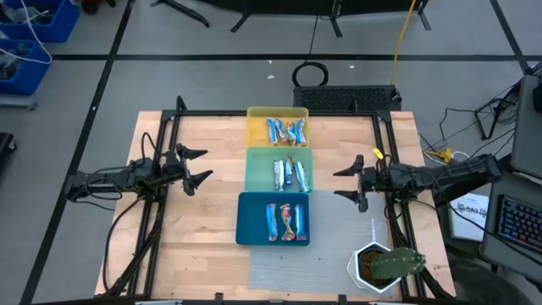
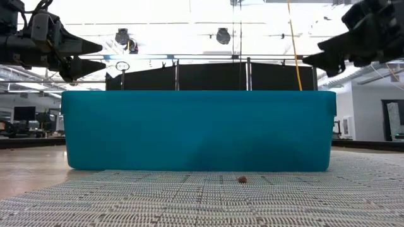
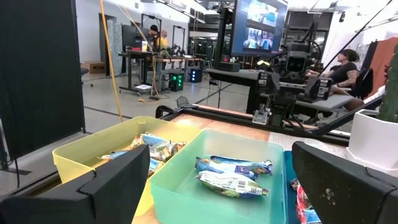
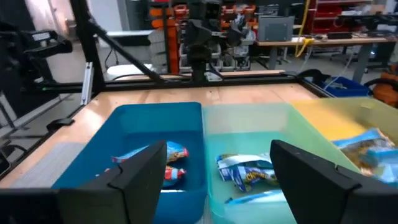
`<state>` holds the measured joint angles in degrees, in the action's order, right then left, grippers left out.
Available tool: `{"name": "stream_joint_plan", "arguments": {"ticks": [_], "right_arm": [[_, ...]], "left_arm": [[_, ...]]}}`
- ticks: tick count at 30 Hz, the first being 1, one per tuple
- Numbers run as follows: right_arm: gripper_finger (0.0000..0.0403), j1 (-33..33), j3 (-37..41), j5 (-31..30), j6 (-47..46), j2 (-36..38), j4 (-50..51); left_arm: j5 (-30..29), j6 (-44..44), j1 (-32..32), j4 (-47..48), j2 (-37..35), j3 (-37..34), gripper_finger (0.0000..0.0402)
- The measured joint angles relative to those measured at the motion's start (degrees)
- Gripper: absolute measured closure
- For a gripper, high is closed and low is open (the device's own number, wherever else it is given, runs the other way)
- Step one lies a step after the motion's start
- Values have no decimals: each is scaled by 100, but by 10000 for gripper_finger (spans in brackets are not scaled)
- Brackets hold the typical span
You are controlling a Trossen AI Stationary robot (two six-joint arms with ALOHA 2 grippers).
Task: Pick and place Granola Bars by type
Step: Return to Home Position
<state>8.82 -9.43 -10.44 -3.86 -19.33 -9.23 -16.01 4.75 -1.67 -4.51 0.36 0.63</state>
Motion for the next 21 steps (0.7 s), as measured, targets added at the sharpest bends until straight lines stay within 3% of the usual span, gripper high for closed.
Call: {"name": "stream_joint_plan", "arguments": {"ticks": [8, 21], "right_arm": [[124, -286, 527, -24, -167, 696, 34], [124, -995, 638, -26, -181, 1636, 360]], "left_arm": [[0, 0, -1, 0, 0, 0, 9], [0, 0, 0, 0, 0, 1, 9]]}}
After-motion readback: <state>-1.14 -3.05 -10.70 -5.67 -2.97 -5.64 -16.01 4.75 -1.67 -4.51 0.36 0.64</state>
